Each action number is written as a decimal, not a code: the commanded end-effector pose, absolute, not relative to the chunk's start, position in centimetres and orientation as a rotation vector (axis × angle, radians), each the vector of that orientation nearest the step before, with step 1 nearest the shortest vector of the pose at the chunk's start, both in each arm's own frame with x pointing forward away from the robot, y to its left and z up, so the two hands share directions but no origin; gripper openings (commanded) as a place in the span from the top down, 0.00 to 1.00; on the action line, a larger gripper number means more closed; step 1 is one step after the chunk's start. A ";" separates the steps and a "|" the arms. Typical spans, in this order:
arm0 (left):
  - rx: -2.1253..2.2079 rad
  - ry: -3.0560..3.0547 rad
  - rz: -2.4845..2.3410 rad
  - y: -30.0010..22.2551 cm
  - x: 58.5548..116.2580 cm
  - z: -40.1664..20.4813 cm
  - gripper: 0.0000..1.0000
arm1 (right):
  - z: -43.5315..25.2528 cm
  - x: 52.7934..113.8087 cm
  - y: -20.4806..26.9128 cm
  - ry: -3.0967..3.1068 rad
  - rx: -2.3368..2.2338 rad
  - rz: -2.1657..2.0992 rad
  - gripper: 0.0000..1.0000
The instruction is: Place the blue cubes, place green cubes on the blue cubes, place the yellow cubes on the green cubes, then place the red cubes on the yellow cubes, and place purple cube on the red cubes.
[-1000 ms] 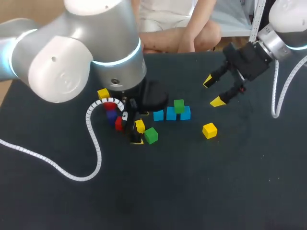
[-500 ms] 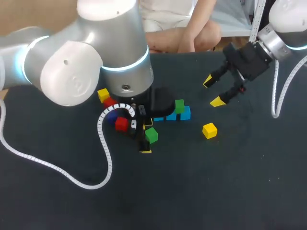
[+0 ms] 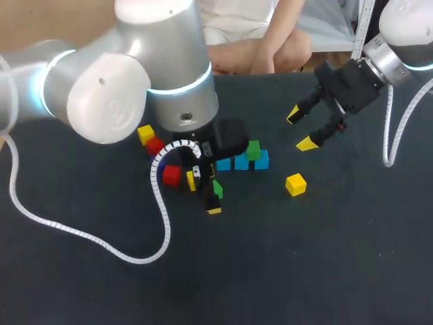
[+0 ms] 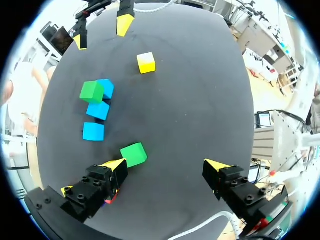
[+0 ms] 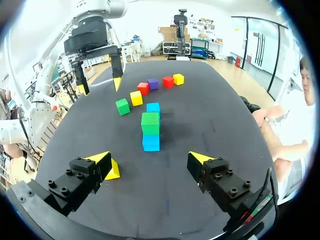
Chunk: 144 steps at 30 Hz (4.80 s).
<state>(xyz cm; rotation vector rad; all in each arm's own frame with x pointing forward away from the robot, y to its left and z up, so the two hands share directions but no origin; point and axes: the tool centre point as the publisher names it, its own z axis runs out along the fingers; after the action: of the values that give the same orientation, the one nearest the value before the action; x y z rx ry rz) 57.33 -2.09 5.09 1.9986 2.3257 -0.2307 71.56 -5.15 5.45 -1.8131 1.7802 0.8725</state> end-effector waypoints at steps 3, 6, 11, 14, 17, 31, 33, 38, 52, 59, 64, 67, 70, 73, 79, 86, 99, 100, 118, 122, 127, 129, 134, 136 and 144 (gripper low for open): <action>1.997 2.317 -0.250 -2.8 57.9 4.4 0.00 | 5.5 71.5 -5.2 1.781 -1.811 0.869 0.00; 2.011 2.294 -0.249 -3.3 58.1 4.3 0.00 | 5.5 71.5 -5.2 1.781 -1.811 0.869 0.00; 2.119 2.199 -0.159 -3.7 58.6 4.2 0.00 | 5.5 71.5 -5.2 1.781 -1.811 0.869 0.00; 2.201 2.107 -0.156 -3.7 58.8 4.2 0.00 | 5.5 71.5 -5.2 1.781 -1.811 0.869 0.00; 2.265 2.039 -0.142 -3.8 58.9 4.2 0.00 | 5.5 71.5 -5.2 1.781 -1.811 0.869 0.00; 2.350 1.919 -0.182 -1.3 58.1 4.1 0.00 | 5.5 71.5 -5.2 1.781 -1.811 0.869 0.00; 2.354 1.945 -0.165 -1.3 57.9 4.1 0.00 | 5.5 71.5 -5.2 1.781 -1.811 0.869 0.00; 2.321 1.982 -0.159 -1.5 57.9 4.0 0.00 | 5.5 71.5 -5.2 1.781 -1.811 0.869 0.00; 2.180 2.154 -0.211 -1.4 59.4 2.8 0.00 | 5.5 71.5 -5.2 1.781 -1.811 0.869 0.00; 2.168 2.172 -0.210 -2.0 60.3 2.7 0.00 | 5.5 71.5 -5.2 1.781 -1.811 0.869 0.00; 2.185 2.188 -0.206 -2.8 60.6 2.4 0.00 | 5.5 71.5 -5.2 1.781 -1.811 0.869 0.00; 2.190 2.204 -0.209 -3.1 60.6 2.1 0.00 | 5.5 71.5 -5.2 1.781 -1.811 0.869 0.00; 2.187 2.220 -0.211 -3.2 60.4 1.7 0.00 | 5.5 71.5 -5.2 1.781 -1.811 0.869 0.00; 2.156 2.255 -0.220 -2.9 60.4 1.5 0.00 | 5.5 71.5 -5.2 1.781 -1.811 0.869 0.00; 2.140 2.311 -0.166 -2.6 60.2 1.3 0.00 | 5.5 71.5 -5.2 1.781 -1.811 0.869 0.00; 2.102 2.337 -0.154 -2.5 60.2 1.0 0.00 | 5.5 71.5 -5.2 1.781 -1.811 0.869 0.00; 2.041 2.405 -0.157 -2.6 60.1 0.3 0.07 | 5.5 71.5 -5.2 1.781 -1.811 0.869 0.00; 2.044 2.398 -0.162 -2.8 60.0 0.3 0.15 | 5.5 71.5 -5.2 1.781 -1.811 0.869 0.00; 2.034 2.388 -0.171 -3.3 58.7 0.1 1.00 | 5.5 71.5 -5.2 1.781 -1.811 0.869 0.00; 2.042 2.371 -0.167 -3.9 58.5 0.5 0.98 | 5.5 71.5 -5.2 1.781 -1.811 0.869 0.00; 2.045 2.359 -0.192 -4.9 58.1 0.2 0.91 | 5.5 71.5 -5.2 1.781 -1.811 0.869 0.00; 2.045 2.358 -0.216 -5.4 57.9 -0.1 0.82 | 5.5 71.5 -5.2 1.781 -1.811 0.869 0.00; 2.063 2.354 -0.230 -6.2 57.7 -0.7 0.87 | 5.5 71.5 -5.2 1.781 -1.811 0.869 0.00; 2.068 2.352 -0.234 -6.4 57.7 -0.9 0.86 | 5.5 71.5 -5.2 1.781 -1.811 0.869 0.00; 2.056 2.361 -0.235 -6.3 57.6 -0.8 0.09 | 5.5 71.5 -5.2 1.781 -1.811 0.869 0.00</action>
<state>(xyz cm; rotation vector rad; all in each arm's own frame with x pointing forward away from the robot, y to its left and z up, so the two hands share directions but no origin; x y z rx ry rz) 57.43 -6.26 -0.87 2.0545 2.3592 -0.2352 71.56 -5.15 5.45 -1.8131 1.7803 0.8724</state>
